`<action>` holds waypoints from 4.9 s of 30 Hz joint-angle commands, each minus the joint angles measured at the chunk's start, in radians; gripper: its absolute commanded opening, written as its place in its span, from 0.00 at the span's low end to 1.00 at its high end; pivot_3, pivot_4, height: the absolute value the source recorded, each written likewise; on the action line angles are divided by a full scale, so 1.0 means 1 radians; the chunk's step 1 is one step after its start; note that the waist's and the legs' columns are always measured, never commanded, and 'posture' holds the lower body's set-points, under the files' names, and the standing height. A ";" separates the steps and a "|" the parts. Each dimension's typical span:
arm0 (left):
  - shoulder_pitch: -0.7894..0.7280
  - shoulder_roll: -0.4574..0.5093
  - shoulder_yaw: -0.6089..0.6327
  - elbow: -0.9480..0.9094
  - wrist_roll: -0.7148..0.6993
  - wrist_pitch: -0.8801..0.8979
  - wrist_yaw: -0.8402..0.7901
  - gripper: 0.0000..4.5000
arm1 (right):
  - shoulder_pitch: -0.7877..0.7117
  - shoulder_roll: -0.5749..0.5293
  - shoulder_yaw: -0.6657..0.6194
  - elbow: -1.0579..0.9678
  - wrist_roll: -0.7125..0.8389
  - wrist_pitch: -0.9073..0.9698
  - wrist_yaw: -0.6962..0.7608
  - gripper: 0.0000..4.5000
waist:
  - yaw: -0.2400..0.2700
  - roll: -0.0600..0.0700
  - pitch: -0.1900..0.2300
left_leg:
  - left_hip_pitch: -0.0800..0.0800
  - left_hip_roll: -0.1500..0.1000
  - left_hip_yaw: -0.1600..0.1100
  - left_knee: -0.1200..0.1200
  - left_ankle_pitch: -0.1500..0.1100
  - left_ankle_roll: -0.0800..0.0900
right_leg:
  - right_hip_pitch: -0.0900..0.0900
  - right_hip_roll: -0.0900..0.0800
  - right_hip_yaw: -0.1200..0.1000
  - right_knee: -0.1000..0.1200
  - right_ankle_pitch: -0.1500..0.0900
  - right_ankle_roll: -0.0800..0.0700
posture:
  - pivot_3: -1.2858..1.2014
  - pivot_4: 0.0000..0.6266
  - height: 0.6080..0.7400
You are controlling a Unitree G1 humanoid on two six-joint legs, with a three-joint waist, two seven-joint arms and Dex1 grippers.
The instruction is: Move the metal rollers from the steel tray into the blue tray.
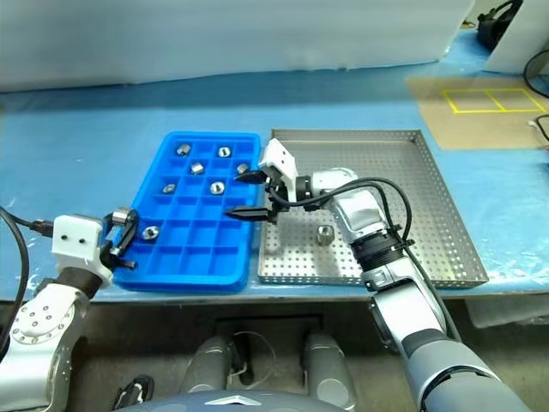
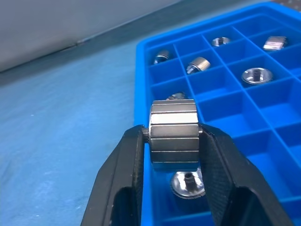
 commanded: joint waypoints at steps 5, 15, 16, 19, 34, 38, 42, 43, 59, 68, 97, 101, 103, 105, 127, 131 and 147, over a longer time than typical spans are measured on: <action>-0.188 0.071 -0.054 0.195 -0.005 -0.106 -0.047 0.30 | -0.010 -0.007 -0.014 -0.041 0.007 0.010 0.008 1.00 | 0.002 -0.001 0.000 | 0.000 -0.001 0.001 -0.001 0.001 -0.001 | -0.001 0.000 0.002 0.000 0.001 -0.002 | 0.40 0.24 1.00; -0.198 0.087 -0.164 0.261 -0.022 -0.098 -0.128 0.30 | 0.042 -0.037 -0.033 -0.121 0.016 0.054 -0.036 1.00 | -0.013 -0.002 -0.001 | -0.010 0.000 0.006 -0.007 0.003 0.002 | -0.016 0.001 0.005 0.000 0.003 -0.010 | 0.37 0.24 1.00; -0.195 0.086 -0.168 0.267 -0.021 -0.101 -0.129 0.30 | 0.046 -0.040 -0.035 -0.127 0.016 0.058 -0.042 1.00 | -0.014 -0.002 -0.001 | -0.010 0.000 0.006 -0.007 0.002 0.002 | -0.016 0.001 0.005 0.000 0.003 -0.010 | 0.37 0.24 1.00; -0.194 0.085 -0.168 0.292 -0.004 -0.103 -0.109 0.30 | 0.057 -0.046 -0.037 -0.142 0.016 0.063 -0.054 1.00 | -0.013 -0.002 -0.001 | -0.009 0.001 0.007 -0.007 0.001 0.000 | -0.016 0.002 0.005 0.000 0.003 -0.010 | 0.37 0.24 1.00; -0.244 0.055 -0.172 0.369 -0.026 -0.101 -0.074 0.37 | 0.061 -0.053 -0.031 -0.146 0.003 0.047 -0.080 1.00 | -0.014 -0.002 -0.001 | -0.003 0.001 0.007 -0.007 0.002 -0.002 | -0.009 0.002 0.005 0.000 0.003 -0.010 | 0.36 0.24 1.00; -0.256 0.049 -0.183 0.358 0.005 -0.088 -0.042 0.64 | 0.066 -0.050 -0.029 -0.153 0.007 0.052 -0.086 1.00 | -0.014 -0.002 -0.001 | -0.003 0.001 0.007 -0.007 0.002 -0.002 | -0.009 0.002 0.005 0.000 0.003 -0.010 | 0.36 0.24 1.00; -0.271 0.044 -0.196 0.324 -0.008 -0.073 -0.045 0.70 | 0.070 -0.050 -0.029 -0.154 0.007 0.053 -0.089 1.00 | -0.014 -0.002 -0.001 | -0.003 0.001 0.007 -0.007 0.002 -0.002 | -0.009 0.002 0.005 0.000 0.003 -0.010 | 0.36 0.24 1.00; -0.285 0.041 -0.202 0.305 -0.021 -0.062 -0.050 0.70 | 0.070 -0.049 -0.029 -0.154 0.008 0.053 -0.090 1.00 | -0.013 -0.002 -0.001 | -0.003 0.001 0.007 -0.007 0.002 -0.002 | -0.009 0.002 0.005 0.000 0.003 -0.010 | 0.36 0.24 1.00; -0.569 0.167 -0.417 0.372 -0.148 -0.074 -0.480 0.70 | 0.053 -0.149 -0.148 -0.104 -0.003 0.037 -0.152 1.00 | -0.036 -0.002 -0.001 | -0.003 0.000 0.008 -0.007 0.002 -0.002 | -0.009 0.002 0.006 0.000 0.003 -0.011 | 0.29 0.24 1.00; -0.771 0.022 -0.515 0.677 -0.132 -0.168 -0.589 0.70 | 0.259 -0.267 -0.223 -0.367 0.047 0.162 -0.212 1.00 | -0.096 -0.001 -0.002 | -0.004 0.000 0.008 -0.007 0.002 0.002 | -0.009 0.002 0.006 -0.002 0.003 -0.010 | 0.21 0.24 1.00; -0.905 0.024 -0.667 1.107 0.037 -0.364 -0.935 0.70 | 0.472 -0.354 -0.295 -0.615 0.113 0.274 -0.363 1.00 | -0.383 -0.001 -0.002 | -0.014 -0.003 0.000 -0.003 -0.005 0.016 | 0.000 0.000 -0.010 -0.024 0.003 -0.001 | 0.15 0.24 1.00; -0.874 0.029 -0.676 1.105 0.067 -0.376 -0.915 0.70 | 0.470 -0.351 -0.293 -0.620 0.115 0.280 -0.368 1.00 | -0.396 -0.001 -0.002 | -0.014 -0.003 0.000 -0.003 -0.005 0.016 | 0.001 0.000 -0.010 -0.025 0.003 -0.002 | 0.15 0.24 1.00; -0.864 0.029 -0.674 1.105 0.077 -0.376 -0.906 0.70 | 0.471 -0.350 -0.288 -0.618 0.114 0.278 -0.369 1.00 | -0.400 -0.001 -0.002 | -0.014 -0.003 0.000 -0.003 -0.005 0.016 | 0.001 0.000 -0.010 -0.024 0.003 -0.001 | 0.15 0.24 1.00; -0.856 0.030 -0.670 1.108 0.086 -0.383 -0.888 0.70 | 0.467 -0.350 -0.285 -0.616 0.113 0.277 -0.370 1.00 | -0.400 -0.001 -0.002 | -0.014 -0.003 -0.001 -0.003 -0.005 0.016 | 0.001 0.000 -0.011 -0.024 0.002 0.000 | 0.15 0.24 1.00; -0.734 0.080 -0.473 0.760 0.005 -0.219 -0.670 0.39 | 0.373 -0.327 -0.206 -0.508 0.097 0.219 -0.317 1.00 | -0.420 0.000 -0.002 | -0.014 -0.003 -0.003 0.000 -0.006 0.016 | 0.002 0.000 -0.012 -0.023 0.003 -0.001 | 0.21 0.24 1.00; -0.637 0.093 -0.359 0.577 0.007 -0.138 -0.505 0.39 | 0.327 -0.314 -0.180 -0.465 0.096 0.198 -0.281 1.00 | -0.419 0.000 -0.002 | -0.015 -0.003 -0.004 0.000 -0.006 0.016 | 0.003 0.000 -0.012 -0.023 0.003 -0.002 | 0.23 0.24 1.00; -0.022 0.039 -0.046 -0.192 -0.141 0.104 -0.189 0.39 | 0.031 -0.195 -0.058 -0.199 0.067 0.093 -0.054 1.00 | -0.251 -0.001 0.000 | -0.010 0.000 -0.005 0.000 -0.004 0.008 | 0.004 -0.001 -0.013 -0.016 0.004 -0.002 | 0.38 0.24 1.00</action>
